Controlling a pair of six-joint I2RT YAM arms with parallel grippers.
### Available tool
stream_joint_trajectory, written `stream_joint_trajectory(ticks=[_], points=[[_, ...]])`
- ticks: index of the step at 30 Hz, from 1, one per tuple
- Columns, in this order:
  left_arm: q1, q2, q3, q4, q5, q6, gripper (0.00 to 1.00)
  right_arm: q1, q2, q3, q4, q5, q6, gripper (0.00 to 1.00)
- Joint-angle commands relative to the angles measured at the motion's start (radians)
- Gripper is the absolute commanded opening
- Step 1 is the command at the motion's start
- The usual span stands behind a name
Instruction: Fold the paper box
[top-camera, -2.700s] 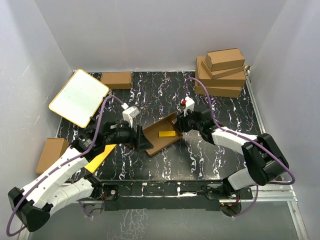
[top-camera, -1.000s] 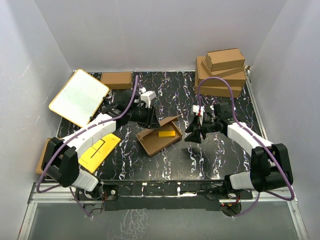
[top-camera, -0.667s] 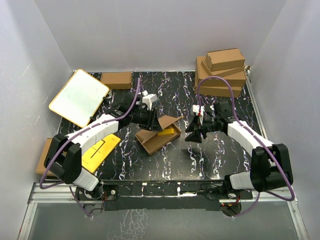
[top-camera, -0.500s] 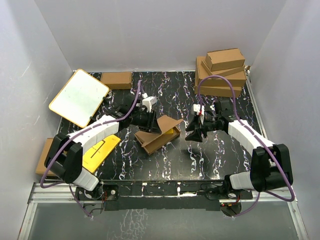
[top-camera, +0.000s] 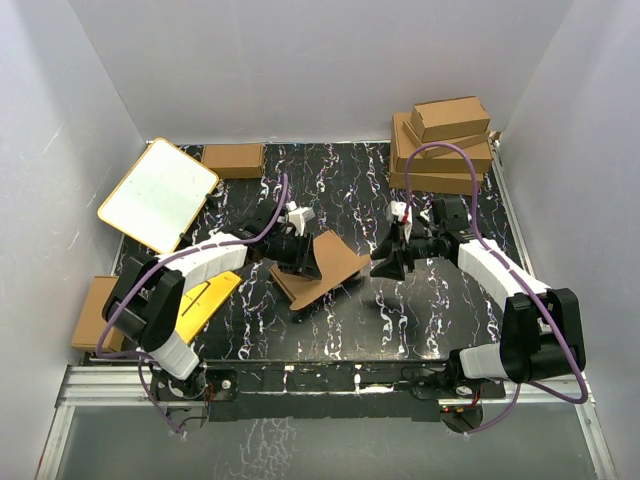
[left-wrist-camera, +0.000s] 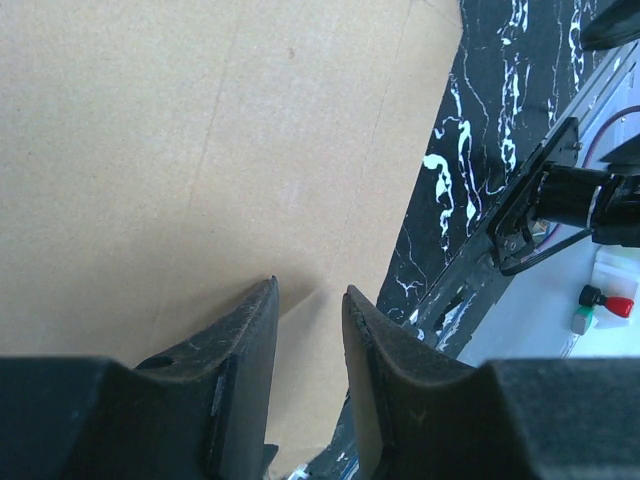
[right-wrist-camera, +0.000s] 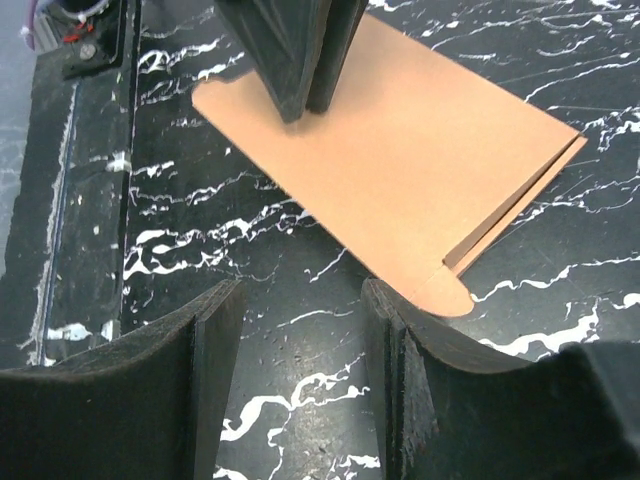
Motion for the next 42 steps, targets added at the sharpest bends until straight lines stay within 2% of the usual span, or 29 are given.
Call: stream_joint_trajectory(ticks=[1, 5, 10, 14, 22, 27, 33, 37, 42], points=[[0.005, 0.025, -0.017, 0.02, 0.026, -0.004, 0.31, -0.003, -0.008, -0.005, 0.297, -0.092, 0.293, 0.54], [0.005, 0.05, -0.03, 0.035, 0.019, -0.008, 0.31, 0.044, 0.017, -0.003, 0.452, -0.027, 0.491, 0.49], [0.005, 0.064, -0.04, 0.051, 0.019, -0.02, 0.3, 0.172, 0.143, 0.11, 0.336, 0.137, 0.436, 0.38], [0.005, 0.047, -0.046, 0.053, 0.017, -0.026, 0.31, 0.192, 0.242, 0.185, 0.236, 0.182, 0.394, 0.35], [0.005, 0.065, -0.067, 0.076, 0.023, -0.032, 0.3, 0.253, 0.387, 0.234, 0.167, 0.357, 0.368, 0.28], [0.005, 0.067, -0.087, 0.098, 0.02, -0.044, 0.3, 0.253, 0.43, 0.244, 0.144, 0.403, 0.363, 0.26], [0.006, 0.058, -0.083, 0.1, 0.012, -0.051, 0.31, 0.253, 0.435, 0.247, 0.138, 0.396, 0.365, 0.28], [0.005, 0.0, -0.085, 0.121, -0.017, -0.074, 0.34, 0.234, 0.405, 0.265, 0.103, 0.264, 0.339, 0.3], [0.005, -0.171, -0.129, 0.173, -0.097, -0.13, 0.41, 0.205, 0.286, 0.236, 0.125, 0.124, 0.333, 0.37]])
